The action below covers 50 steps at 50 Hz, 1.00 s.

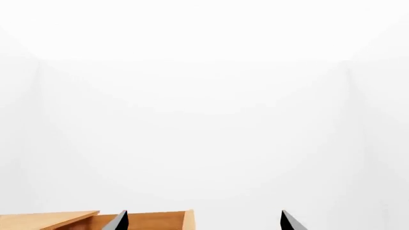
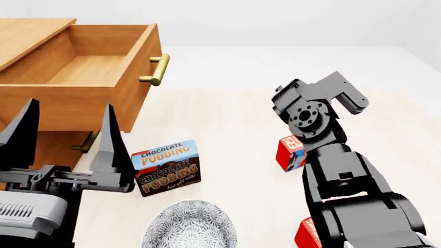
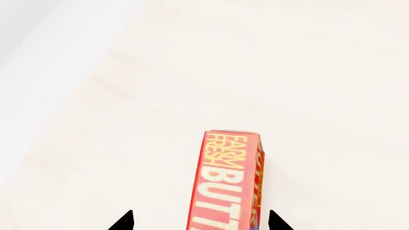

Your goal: Put the butter at the front in the top drawer of the cabinet and close it.

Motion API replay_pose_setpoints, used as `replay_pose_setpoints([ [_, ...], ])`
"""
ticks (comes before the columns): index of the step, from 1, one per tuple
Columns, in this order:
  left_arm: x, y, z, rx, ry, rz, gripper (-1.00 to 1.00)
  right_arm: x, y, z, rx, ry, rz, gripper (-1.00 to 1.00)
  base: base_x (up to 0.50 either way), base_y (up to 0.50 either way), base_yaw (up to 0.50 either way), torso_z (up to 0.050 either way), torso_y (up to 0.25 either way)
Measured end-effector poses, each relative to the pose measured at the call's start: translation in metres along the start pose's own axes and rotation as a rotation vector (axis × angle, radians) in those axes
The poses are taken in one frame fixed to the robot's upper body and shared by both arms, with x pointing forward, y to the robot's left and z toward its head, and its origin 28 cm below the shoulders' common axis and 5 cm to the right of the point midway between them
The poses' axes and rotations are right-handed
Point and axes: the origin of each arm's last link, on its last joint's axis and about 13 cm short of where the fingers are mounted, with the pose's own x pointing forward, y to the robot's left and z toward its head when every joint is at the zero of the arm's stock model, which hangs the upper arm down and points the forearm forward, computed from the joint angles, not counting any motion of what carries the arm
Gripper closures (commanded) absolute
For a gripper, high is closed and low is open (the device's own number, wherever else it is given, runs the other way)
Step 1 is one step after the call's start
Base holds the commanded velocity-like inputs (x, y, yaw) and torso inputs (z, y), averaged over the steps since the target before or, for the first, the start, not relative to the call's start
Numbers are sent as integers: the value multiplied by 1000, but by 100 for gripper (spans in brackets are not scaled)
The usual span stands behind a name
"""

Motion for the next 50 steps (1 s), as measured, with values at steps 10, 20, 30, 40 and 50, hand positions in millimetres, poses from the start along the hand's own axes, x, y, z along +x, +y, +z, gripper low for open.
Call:
replay_pose_setpoints([
  [10,-1,3,-1,-3,3,8,-100,2,3,-4,-17,3,-18,-100,0,0,0,0,0],
  [20,-2,5,0,-23,-24,6,-100,4,3,-3,-16,-15,-46,-100,0,0,0,0,0],
  [30,-3,8,1,-34,-46,11,-100,3,4,-4,-22,-28,-51,-100,0,0,0,0,-194],
  [40,-4,9,1,-32,-54,16,-100,2,4,-7,-35,-27,-47,-100,0,0,0,0,-224],
  [50,-4,10,1,-33,-51,18,-100,1,5,-10,-60,-8,-24,-100,0,0,0,0,-3],
])
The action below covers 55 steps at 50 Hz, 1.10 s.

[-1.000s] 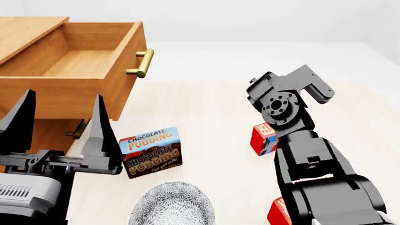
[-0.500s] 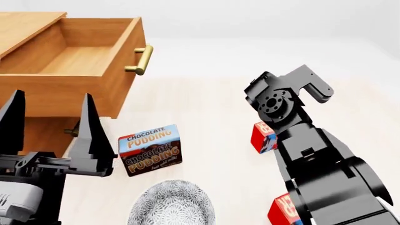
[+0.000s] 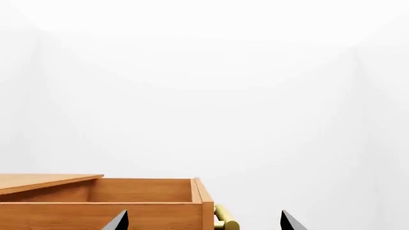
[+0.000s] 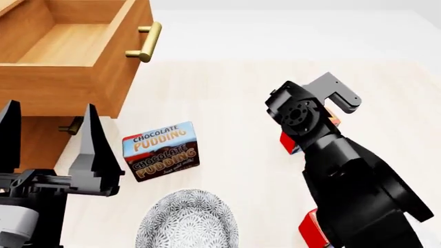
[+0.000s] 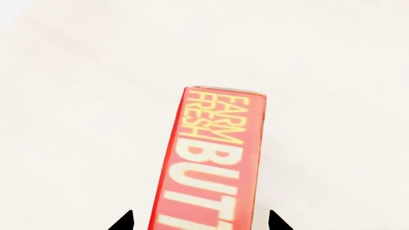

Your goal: Put the butter at the front in the top drawer of the cabinet and close it.

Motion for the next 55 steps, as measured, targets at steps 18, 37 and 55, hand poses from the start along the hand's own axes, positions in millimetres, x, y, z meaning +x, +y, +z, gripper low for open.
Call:
replay_pose_setpoints([
  [18,0,0,-2,7,12,0,-100,-1,0,-5,-56,14,29,-100,0,0,0,0,0],
  [37,-1,1,-5,12,24,4,-100,6,-5,-14,-65,65,21,100,0,0,0,0,0],
  [55,-1,1,-8,18,36,8,-100,8,-7,-12,-68,78,8,100,4,-2,-2,-1,-5],
])
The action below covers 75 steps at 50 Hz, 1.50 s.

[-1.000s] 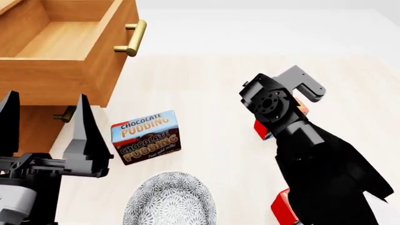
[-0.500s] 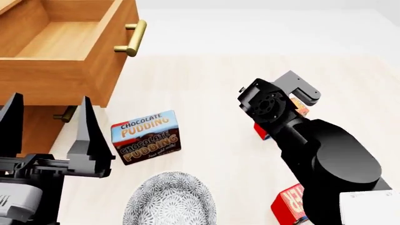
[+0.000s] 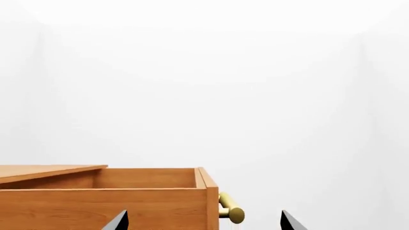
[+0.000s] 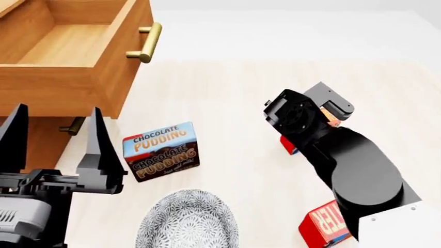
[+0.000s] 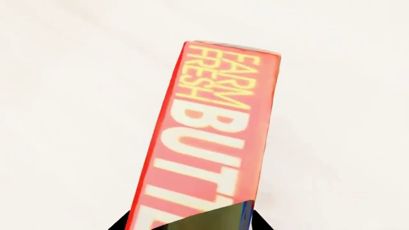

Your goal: Put the butter at the front in the top drawer of the cabinet and close it.

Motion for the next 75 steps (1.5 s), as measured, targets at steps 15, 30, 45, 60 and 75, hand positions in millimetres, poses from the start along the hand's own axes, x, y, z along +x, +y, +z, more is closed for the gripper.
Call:
replay_pose_setpoints([
  [15,1,0,1,-2,7,-1,-100,4,-5,3,-59,-59,44,100,2,-2,-2,-1,-4],
  [30,2,-4,1,-5,19,-8,-100,-23,-51,33,-295,-357,138,100,0,0,0,0,0],
  [45,2,-8,0,-7,25,-13,-100,-44,-97,40,-561,-621,209,100,0,0,0,0,0],
  [60,1,-7,-3,-11,30,-10,-100,-35,-127,31,-842,-959,183,100,0,0,0,0,1],
  [75,2,-10,-5,-8,39,-17,-100,-11,-160,12,-1108,-1287,114,100,0,0,0,0,1],
])
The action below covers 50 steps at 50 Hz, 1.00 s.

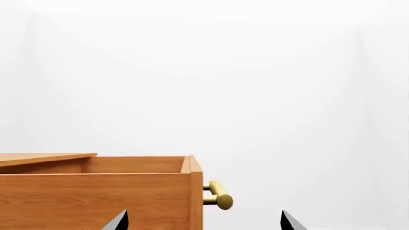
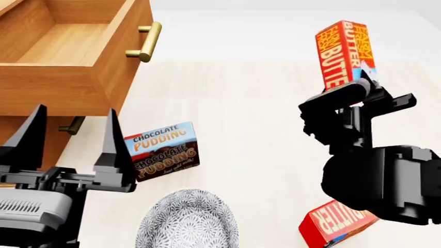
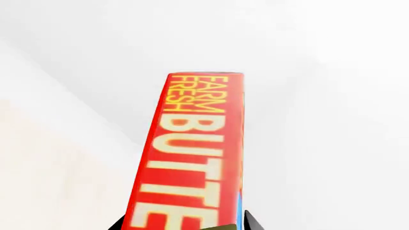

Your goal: Put the butter at the front in the top drawer of the cabinet and close it.

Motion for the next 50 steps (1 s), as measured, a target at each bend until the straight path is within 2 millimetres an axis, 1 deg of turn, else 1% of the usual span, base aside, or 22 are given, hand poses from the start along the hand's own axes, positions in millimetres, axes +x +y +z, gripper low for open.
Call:
replay_pose_setpoints([
  [6,0,-1,-1,0,4,-3,-100,-2,0,-13,-120,-101,-74,100,0,0,0,0,2],
  [16,0,-2,-1,-1,8,-9,-100,6,-6,-28,-273,-211,-236,100,0,0,0,0,1],
  [23,0,-3,-1,-2,11,-13,-100,9,-10,-33,-372,-304,-329,100,0,0,0,0,1],
  [31,0,-3,-2,-11,19,-16,-100,11,-10,-38,-484,-425,-401,100,0,0,0,0,1],
  [43,0,-4,-4,-23,32,-21,-100,5,-7,-47,-641,-585,-460,100,0,0,0,0,2],
  [50,-1,-4,-4,-26,36,-23,-100,2,-7,-51,-696,-667,-502,100,0,0,0,0,1],
])
